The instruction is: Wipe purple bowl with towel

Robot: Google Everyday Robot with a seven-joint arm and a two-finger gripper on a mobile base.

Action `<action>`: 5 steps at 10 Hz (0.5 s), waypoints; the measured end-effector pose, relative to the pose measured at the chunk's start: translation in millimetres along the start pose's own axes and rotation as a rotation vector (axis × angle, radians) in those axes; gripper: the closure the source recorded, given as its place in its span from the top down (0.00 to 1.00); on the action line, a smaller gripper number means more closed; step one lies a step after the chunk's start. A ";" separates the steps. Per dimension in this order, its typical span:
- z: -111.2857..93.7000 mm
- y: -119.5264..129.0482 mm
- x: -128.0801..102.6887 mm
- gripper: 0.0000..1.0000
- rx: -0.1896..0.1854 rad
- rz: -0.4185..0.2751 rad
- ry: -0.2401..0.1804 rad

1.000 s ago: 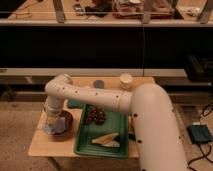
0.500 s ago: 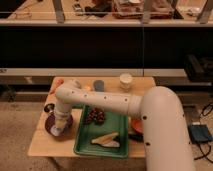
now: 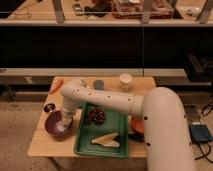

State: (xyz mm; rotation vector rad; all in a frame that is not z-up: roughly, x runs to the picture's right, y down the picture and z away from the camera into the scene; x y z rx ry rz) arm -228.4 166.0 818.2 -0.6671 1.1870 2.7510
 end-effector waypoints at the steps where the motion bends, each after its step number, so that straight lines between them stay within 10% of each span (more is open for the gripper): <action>1: -0.9 13.7 -4.3 0.00 -0.007 0.016 -0.013; 5: -18.6 50.3 28.7 0.00 -0.053 -0.019 -0.011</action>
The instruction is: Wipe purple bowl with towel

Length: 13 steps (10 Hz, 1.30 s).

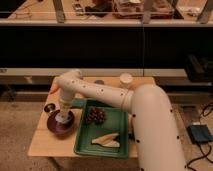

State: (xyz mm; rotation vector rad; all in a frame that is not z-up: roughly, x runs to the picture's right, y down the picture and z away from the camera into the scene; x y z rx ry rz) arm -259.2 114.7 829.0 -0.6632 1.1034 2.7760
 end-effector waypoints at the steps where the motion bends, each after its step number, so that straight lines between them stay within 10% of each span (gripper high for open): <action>1: -2.5 2.7 13.9 0.00 -0.007 -0.022 0.005; 7: -6.1 -30.9 67.1 0.00 -0.013 -0.141 0.033; 13: 14.7 -82.4 20.9 0.00 0.062 -0.087 0.039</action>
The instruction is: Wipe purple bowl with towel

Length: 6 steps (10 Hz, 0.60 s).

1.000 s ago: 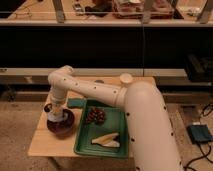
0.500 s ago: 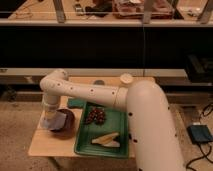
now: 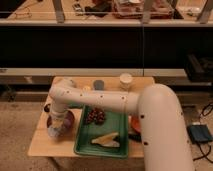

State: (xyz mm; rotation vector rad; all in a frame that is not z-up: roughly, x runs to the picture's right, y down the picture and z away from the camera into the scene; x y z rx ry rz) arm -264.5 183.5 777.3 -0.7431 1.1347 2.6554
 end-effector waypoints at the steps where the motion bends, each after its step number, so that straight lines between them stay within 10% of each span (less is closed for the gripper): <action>1: 3.4 -1.2 -7.8 0.00 0.007 0.021 0.002; 6: 23.5 9.4 -51.8 0.00 0.036 0.139 -0.052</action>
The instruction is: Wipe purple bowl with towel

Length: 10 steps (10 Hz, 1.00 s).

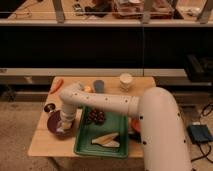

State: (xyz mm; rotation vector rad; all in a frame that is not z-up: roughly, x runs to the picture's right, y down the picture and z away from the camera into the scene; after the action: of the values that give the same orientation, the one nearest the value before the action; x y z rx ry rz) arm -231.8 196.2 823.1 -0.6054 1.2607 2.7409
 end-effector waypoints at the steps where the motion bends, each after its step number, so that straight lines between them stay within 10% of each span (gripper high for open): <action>1: -4.7 8.7 -2.5 0.00 -0.010 0.015 -0.007; 7: -55.5 45.2 48.4 0.00 -0.098 -0.050 -0.007; 10: -49.6 40.3 79.5 0.00 -0.097 -0.122 0.002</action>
State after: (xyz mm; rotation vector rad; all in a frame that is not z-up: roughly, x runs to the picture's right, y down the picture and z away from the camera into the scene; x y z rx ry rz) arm -297.8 124.4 792.9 -0.6702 1.0577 2.7134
